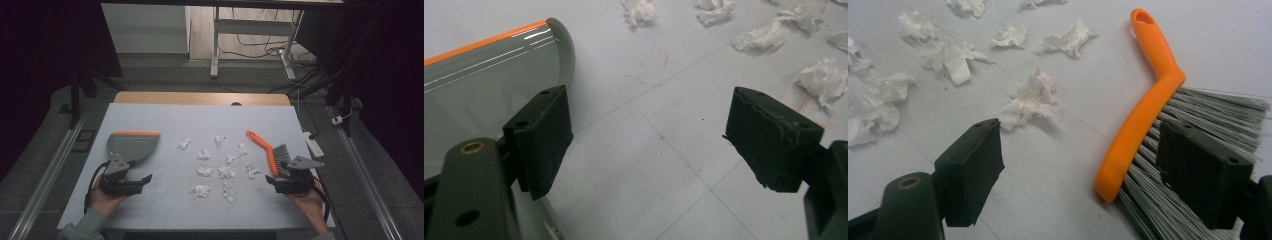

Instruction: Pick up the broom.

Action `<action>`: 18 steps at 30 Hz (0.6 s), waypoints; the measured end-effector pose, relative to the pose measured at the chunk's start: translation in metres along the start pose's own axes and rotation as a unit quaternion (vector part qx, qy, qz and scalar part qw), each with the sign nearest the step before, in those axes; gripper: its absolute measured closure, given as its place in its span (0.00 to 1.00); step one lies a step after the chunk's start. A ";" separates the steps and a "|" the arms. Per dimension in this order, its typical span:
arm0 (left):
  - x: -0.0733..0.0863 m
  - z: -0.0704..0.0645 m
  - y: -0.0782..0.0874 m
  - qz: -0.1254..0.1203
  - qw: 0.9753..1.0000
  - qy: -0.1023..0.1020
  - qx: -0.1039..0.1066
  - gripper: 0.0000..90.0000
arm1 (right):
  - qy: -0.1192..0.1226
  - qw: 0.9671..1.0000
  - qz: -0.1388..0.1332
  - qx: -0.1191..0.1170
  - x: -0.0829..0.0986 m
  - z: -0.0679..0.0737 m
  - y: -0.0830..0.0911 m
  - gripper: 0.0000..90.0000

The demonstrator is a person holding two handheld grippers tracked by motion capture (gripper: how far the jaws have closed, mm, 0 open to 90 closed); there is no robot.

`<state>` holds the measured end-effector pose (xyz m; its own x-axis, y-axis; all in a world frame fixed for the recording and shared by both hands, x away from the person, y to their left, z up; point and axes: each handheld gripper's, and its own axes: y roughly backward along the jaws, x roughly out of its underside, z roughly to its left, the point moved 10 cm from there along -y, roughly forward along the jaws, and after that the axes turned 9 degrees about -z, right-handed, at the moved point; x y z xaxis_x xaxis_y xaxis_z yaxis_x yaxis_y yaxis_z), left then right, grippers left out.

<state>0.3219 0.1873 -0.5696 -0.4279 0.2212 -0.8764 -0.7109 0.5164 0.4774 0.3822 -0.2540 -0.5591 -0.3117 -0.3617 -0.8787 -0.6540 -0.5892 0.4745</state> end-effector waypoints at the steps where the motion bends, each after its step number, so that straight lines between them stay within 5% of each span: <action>1: 0.000 0.000 0.000 0.000 1.000 0.000 0.001 0.22 | 0.001 1.000 0.001 -0.001 0.000 0.000 0.000 0.21; 18: -0.006 0.002 -0.004 -0.004 1.000 0.007 0.007 0.23 | 0.002 1.000 0.005 0.007 -0.002 -0.001 0.003 0.25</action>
<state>0.3286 0.1854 -0.5669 -0.4292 0.2055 -0.8795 -0.7066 0.5301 0.4687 0.3818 -0.2560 -0.5561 -0.3147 -0.3707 -0.8738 -0.6604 -0.5757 0.4821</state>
